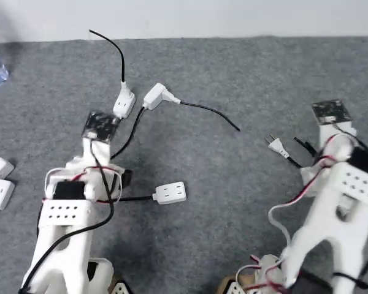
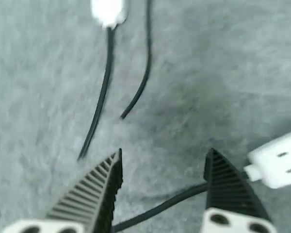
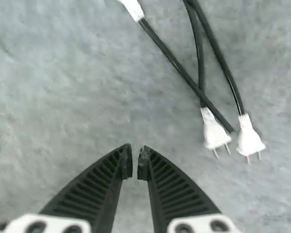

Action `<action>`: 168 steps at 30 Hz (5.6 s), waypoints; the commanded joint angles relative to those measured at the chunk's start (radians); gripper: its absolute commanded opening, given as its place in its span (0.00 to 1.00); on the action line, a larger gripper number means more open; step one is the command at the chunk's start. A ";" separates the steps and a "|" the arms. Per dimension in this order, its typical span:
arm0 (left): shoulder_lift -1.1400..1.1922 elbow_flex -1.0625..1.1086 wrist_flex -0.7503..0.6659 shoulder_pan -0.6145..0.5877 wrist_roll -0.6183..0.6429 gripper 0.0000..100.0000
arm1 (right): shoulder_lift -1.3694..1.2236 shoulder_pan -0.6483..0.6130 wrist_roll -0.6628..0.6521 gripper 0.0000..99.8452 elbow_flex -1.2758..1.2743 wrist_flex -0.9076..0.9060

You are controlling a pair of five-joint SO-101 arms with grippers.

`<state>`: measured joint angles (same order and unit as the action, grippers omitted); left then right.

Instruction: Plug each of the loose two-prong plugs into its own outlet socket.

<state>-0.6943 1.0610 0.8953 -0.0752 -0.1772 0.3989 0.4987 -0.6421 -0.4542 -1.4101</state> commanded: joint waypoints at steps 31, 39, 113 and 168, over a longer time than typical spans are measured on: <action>-0.176 0.208 -0.135 -0.100 0.091 0.26 | -1.024 0.390 -0.379 0.15 0.810 0.071; -0.175 0.208 -0.135 -0.100 0.091 0.26 | -0.944 0.384 -0.379 0.15 0.806 -0.022; -0.180 0.229 -0.157 -0.098 0.092 0.26 | -0.441 -0.535 0.922 0.09 0.155 0.119; -0.181 0.229 -0.150 -0.098 0.089 0.26 | -0.602 -0.608 -1.221 0.13 0.091 0.229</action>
<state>-0.8569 1.2942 0.7633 -0.1703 -0.0898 -0.1765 -0.1258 -1.8558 -0.3913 -1.2121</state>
